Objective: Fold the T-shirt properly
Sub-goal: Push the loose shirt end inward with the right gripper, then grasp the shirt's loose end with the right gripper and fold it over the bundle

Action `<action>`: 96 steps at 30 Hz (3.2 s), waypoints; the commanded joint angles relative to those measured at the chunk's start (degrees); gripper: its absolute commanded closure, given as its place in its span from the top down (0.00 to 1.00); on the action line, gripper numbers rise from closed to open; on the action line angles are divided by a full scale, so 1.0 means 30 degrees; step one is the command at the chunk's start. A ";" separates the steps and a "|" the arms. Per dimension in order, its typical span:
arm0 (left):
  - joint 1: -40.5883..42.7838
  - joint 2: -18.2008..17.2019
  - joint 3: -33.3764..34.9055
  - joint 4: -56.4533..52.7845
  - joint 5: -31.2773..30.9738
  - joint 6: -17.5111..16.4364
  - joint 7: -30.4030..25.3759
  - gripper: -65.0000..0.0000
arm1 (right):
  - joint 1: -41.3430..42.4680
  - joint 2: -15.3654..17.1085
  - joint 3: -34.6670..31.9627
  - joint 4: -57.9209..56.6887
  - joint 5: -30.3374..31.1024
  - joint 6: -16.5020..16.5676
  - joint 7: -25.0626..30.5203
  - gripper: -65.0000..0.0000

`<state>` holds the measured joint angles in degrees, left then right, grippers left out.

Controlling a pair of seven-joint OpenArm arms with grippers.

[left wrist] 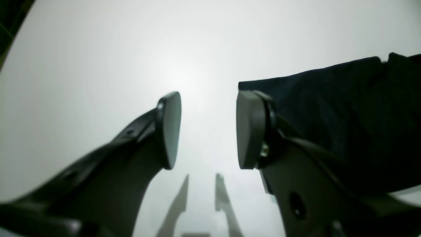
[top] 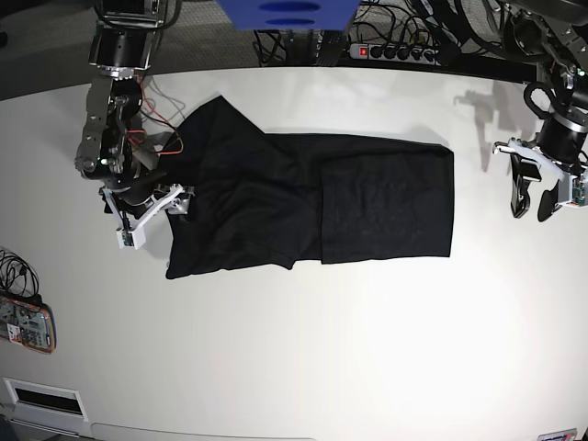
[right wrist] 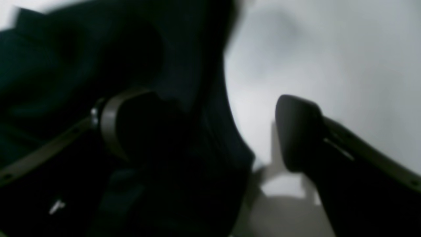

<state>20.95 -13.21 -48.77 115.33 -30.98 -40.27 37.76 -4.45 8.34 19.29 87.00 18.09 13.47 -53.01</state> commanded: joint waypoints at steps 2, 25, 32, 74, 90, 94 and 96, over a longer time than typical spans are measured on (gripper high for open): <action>-0.0024 -0.0241 -0.0079 -0.0040 -0.0266 0.0090 -0.0498 0.41 | 0.0267 0.0224 0.0032 -0.0678 0.1722 -0.0023 0.0514 0.86; -0.0024 -0.0270 -0.0108 -0.0509 -0.0266 0.0090 -0.0527 0.41 | 0.0120 0.0253 -0.3016 -0.1968 0.4975 -0.0023 0.0836 0.85; -0.0024 -0.0270 -0.0108 -0.0509 -0.0266 0.0090 -0.0527 0.41 | 0.0120 0.0253 -0.3045 -0.1968 0.5004 -0.0023 0.0836 0.82; -0.0024 -0.0270 -0.0108 -0.0538 -0.0266 0.0090 -0.0498 0.41 | 0.0530 0.0136 -0.2928 0.3219 -0.7479 -0.0111 -0.1420 0.00; 0.0006 0.0111 -0.0108 -0.0509 -0.0266 0.0090 -0.0469 0.41 | 0.2875 -0.1241 -0.7822 0.4304 -1.5304 -0.0111 -0.4732 0.00; 0.0006 0.0111 -0.0108 -0.0538 -0.0266 0.0090 -0.0469 0.41 | 0.2757 -0.3146 -0.9550 0.4333 -1.9201 -0.0111 -0.4732 0.00; 0.0094 0.0111 -0.0108 -0.0538 -0.0266 0.0090 -0.0469 0.41 | 0.2757 -0.3878 -1.0576 0.4333 -2.1311 -0.0111 -0.4732 0.00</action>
<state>21.15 -12.08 -48.80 112.75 -30.79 -39.88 37.74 2.61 -3.09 -12.45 98.74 -45.60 13.65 -68.34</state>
